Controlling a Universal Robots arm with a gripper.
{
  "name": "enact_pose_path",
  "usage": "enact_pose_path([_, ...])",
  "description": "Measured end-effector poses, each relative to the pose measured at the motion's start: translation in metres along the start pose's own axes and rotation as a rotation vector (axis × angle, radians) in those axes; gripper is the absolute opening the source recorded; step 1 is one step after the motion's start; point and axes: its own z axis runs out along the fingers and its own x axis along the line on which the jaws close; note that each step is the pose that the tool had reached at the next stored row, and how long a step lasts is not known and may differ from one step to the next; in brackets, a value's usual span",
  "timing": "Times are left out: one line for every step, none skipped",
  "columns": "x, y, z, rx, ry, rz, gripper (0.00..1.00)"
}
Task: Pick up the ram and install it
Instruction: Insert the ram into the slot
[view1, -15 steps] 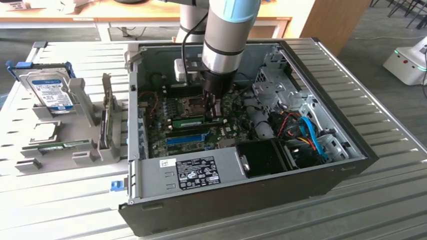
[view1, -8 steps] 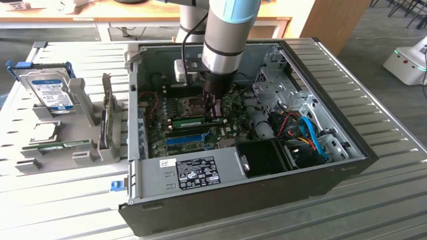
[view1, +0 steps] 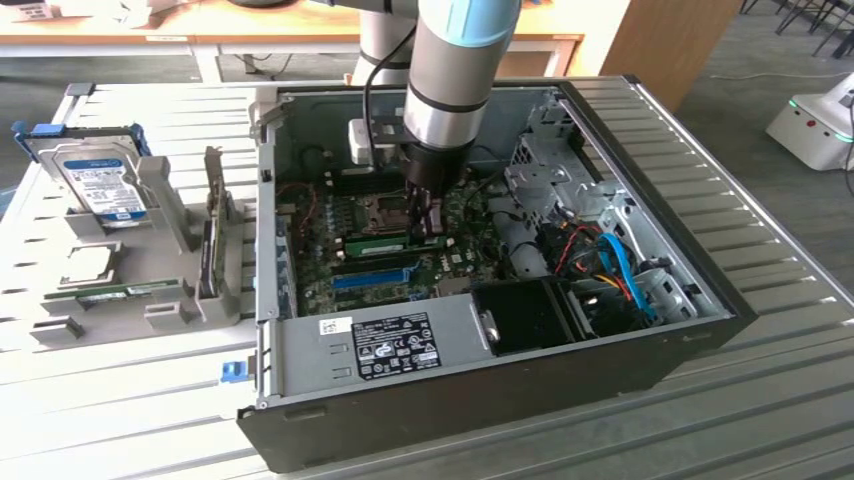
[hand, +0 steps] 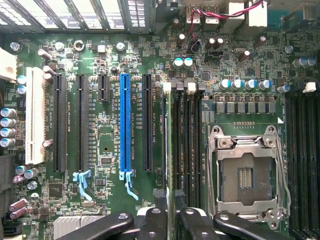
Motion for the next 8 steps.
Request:
enact_pose_path([0.0, 0.0, 0.0, 0.0, 0.0001, 0.0, 0.19])
enact_pose_path([0.0, 0.0, 0.0, 0.0, 0.0, 0.0, 0.19])
enact_pose_path([0.0, 0.0, 0.0, 0.0, 0.0, 0.0, 0.19])
enact_pose_path([0.0, 0.0, 0.0, 0.0, 0.0, 0.0, 0.19])
enact_pose_path([0.0, 0.0, -0.0006, -0.0001, 0.0002, 0.0, 0.19])
enact_pose_path([-0.0001, 0.0001, -0.0016, 0.0, 0.0001, 0.0, 0.19])
enact_pose_path([-0.0001, 0.0002, -0.003, -0.0001, 0.0002, 0.0, 0.19])
enact_pose_path([-0.0002, 0.0002, -0.0045, -0.0001, 0.0002, 0.0, 0.19])
